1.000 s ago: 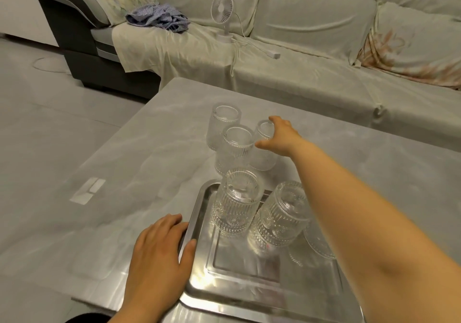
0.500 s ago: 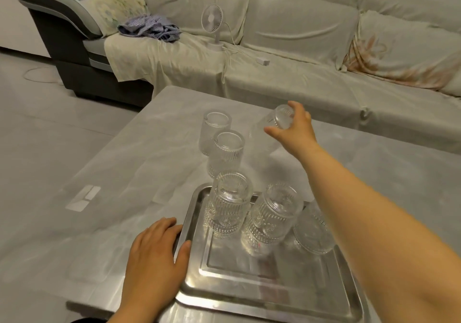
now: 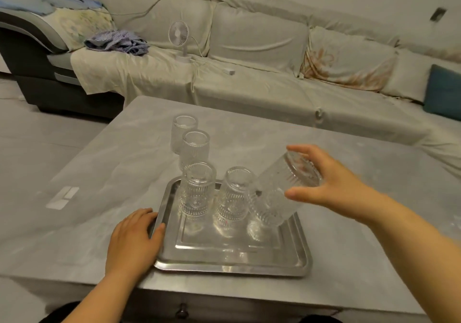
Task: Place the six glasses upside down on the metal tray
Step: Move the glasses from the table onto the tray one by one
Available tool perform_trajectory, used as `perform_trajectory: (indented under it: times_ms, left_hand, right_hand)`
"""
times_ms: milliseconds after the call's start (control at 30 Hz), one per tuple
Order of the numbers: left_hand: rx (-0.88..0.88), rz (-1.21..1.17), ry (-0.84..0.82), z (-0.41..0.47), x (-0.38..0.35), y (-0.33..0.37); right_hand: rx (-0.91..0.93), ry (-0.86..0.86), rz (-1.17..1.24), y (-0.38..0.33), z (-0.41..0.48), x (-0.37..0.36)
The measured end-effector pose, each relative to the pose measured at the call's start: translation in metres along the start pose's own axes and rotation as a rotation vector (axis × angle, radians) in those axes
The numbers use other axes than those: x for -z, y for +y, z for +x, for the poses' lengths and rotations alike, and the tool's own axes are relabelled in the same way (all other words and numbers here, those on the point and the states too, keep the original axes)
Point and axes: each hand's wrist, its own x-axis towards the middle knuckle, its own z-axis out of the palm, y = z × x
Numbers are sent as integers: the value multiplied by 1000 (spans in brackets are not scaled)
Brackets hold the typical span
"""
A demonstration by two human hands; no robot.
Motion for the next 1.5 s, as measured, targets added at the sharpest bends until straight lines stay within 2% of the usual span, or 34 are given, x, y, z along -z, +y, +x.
perform_trajectory:
  times_ms: [100, 233, 533, 733, 1067, 1267, 1500]
  left_hand:
    - [-1, 9, 4, -2, 1, 1]
    - [2, 19, 11, -4, 2, 3]
    - [-13, 39, 27, -1, 1, 4]
    - [-18, 54, 34, 0, 1, 3]
    - [-13, 34, 40, 1, 0, 1]
    - [-24, 23, 36, 3, 2, -1]
    - [-43, 30, 43, 7, 0, -4]
  right_hand:
    - [-55, -65, -78, 15, -20, -16]
    - [-102, -40, -129, 36, -28, -37]
    - [-93, -134, -294, 57, -19, -62]
    - [-133, -142, -277, 62, -16, -62]
    - [-166, -149, -486, 47, -13, -45]
    - [-94, 52, -438, 28, 24, -38]
    - [-130, 30, -285, 15, 123, -61]
